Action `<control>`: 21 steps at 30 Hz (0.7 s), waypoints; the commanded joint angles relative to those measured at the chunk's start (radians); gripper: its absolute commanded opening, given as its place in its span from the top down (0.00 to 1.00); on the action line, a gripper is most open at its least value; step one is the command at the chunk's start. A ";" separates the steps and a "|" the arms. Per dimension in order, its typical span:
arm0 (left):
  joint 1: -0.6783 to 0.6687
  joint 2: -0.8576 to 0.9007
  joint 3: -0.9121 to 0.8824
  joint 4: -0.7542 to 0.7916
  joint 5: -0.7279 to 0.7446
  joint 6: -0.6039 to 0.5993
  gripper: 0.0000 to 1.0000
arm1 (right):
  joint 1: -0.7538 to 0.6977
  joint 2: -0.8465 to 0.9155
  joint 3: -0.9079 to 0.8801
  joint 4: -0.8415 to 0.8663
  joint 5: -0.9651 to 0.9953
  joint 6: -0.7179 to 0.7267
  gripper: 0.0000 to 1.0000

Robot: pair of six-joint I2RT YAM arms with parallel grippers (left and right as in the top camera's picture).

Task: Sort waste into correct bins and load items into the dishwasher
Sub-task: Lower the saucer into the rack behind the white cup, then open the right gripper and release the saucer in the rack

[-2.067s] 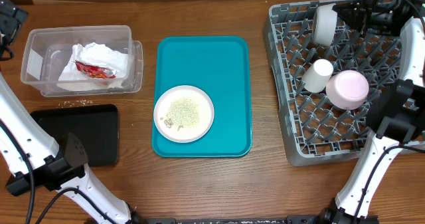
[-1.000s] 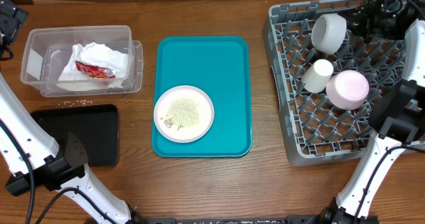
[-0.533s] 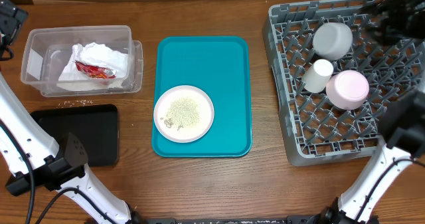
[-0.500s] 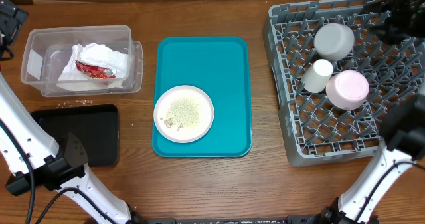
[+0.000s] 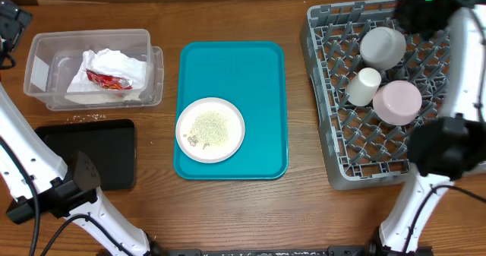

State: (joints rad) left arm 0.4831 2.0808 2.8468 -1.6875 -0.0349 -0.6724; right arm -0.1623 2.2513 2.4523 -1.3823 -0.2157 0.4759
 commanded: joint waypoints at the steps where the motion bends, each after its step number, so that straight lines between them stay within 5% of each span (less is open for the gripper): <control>1: -0.006 0.012 0.000 -0.002 -0.010 0.022 0.00 | 0.026 0.056 0.001 -0.004 0.190 0.031 0.93; 21: -0.006 0.012 0.000 -0.002 -0.010 0.022 0.00 | -0.008 0.137 -0.005 -0.041 0.320 0.105 0.96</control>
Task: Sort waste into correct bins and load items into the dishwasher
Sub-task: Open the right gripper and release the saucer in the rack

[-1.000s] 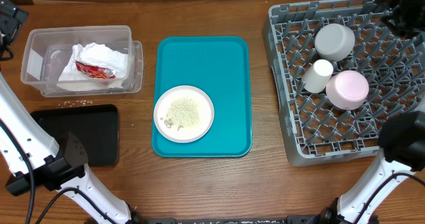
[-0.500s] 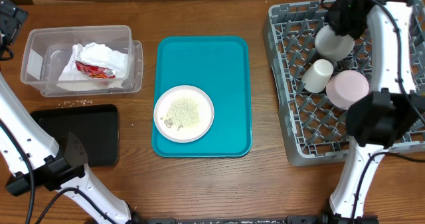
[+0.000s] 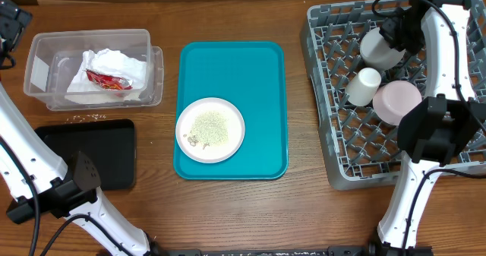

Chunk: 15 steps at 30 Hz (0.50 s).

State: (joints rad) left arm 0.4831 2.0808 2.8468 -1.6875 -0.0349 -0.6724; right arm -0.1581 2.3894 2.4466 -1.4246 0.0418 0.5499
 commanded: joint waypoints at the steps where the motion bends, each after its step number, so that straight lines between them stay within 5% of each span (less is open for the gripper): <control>1: -0.006 0.012 0.000 -0.002 -0.010 0.022 0.00 | -0.014 -0.001 0.000 0.000 0.062 0.031 0.96; 15: -0.006 0.012 0.000 -0.002 -0.010 0.022 0.00 | -0.005 -0.030 0.090 0.051 -0.222 -0.140 0.96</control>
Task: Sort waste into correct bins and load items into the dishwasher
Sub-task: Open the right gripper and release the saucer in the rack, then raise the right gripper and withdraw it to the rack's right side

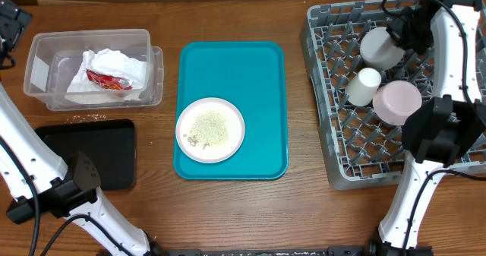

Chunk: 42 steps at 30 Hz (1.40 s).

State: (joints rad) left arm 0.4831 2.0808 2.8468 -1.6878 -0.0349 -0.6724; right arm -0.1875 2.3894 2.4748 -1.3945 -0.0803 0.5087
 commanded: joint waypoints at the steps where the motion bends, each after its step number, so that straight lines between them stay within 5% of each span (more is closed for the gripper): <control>1: -0.006 0.012 0.000 -0.002 -0.010 0.022 0.00 | 0.037 -0.029 0.070 0.030 -0.099 -0.133 0.96; 13: -0.006 0.012 0.000 -0.002 -0.010 0.022 0.00 | 0.084 -0.003 -0.034 0.046 0.167 -0.083 0.96; 42: -0.006 0.012 0.000 -0.002 -0.010 0.022 0.00 | -0.025 -0.038 -0.039 -0.062 0.103 0.016 0.96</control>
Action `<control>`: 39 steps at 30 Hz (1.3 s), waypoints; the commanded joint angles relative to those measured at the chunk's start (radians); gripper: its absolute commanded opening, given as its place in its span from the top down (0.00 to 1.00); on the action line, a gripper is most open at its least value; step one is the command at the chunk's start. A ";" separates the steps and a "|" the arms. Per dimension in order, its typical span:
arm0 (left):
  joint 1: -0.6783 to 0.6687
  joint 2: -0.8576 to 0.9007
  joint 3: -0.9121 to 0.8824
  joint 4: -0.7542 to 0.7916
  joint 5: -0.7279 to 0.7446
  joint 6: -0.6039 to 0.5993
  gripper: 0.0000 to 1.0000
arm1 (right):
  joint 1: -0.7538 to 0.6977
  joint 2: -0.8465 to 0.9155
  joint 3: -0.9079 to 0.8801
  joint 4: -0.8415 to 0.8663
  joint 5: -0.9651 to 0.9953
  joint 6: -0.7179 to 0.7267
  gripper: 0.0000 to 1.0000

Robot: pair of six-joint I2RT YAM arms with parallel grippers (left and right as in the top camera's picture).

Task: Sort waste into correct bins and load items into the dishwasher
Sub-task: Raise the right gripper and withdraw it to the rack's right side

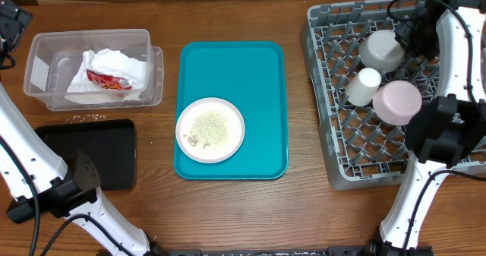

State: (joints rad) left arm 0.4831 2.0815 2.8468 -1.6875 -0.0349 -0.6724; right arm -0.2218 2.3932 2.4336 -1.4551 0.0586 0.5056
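Observation:
A white plate with pale crumbs lies on the teal tray at mid-table. The grey dish rack on the right holds a large white cup, a small white cup and a pink bowl. My right gripper hovers over the rack's back right part, just right of the large white cup; its jaws are too dark to read. Only a bit of my left gripper shows at the far left edge, beside the clear bin.
A clear plastic bin at back left holds a crumpled white napkin and a red wrapper. A black bin sits in front of it, with crumbs scattered between them. Both arms' white links run along the table's sides.
My right gripper has shifted a little to the right, away from the large white cup. The cups, the bowl, the plate and the left arm stand as before.
My right gripper was first a blur over the rack's back right corner. It then stood against the large white cup's right side, then slightly further right, and now clear of it. The plate stayed on the tray throughout.

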 commanded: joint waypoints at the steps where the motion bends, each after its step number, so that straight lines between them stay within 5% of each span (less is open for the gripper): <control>1: -0.006 0.011 0.000 -0.002 -0.010 0.022 0.00 | 0.018 -0.058 0.003 -0.003 -0.050 0.019 0.96; 10: -0.006 0.011 0.000 -0.002 -0.010 0.022 0.00 | 0.167 -0.216 0.003 -0.010 -0.061 0.014 0.96; 13: -0.006 0.011 0.000 -0.002 -0.010 0.022 0.00 | 0.230 -0.222 0.002 -0.028 -0.069 0.014 0.54; 14: -0.006 0.011 0.000 -0.002 -0.010 0.022 0.00 | 0.250 -0.222 0.001 -0.035 -0.076 0.014 0.32; 17: -0.006 0.011 0.000 -0.002 -0.010 0.022 0.00 | 0.312 -0.220 -0.012 -0.040 -0.091 0.015 0.00; 39: -0.006 0.011 0.000 -0.002 -0.010 0.022 0.00 | 0.554 -0.220 -0.019 0.007 -0.128 0.023 0.00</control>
State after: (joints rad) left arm 0.4831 2.0815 2.8468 -1.6878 -0.0349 -0.6724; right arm 0.3359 2.1799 2.4195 -1.4509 -0.0723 0.5236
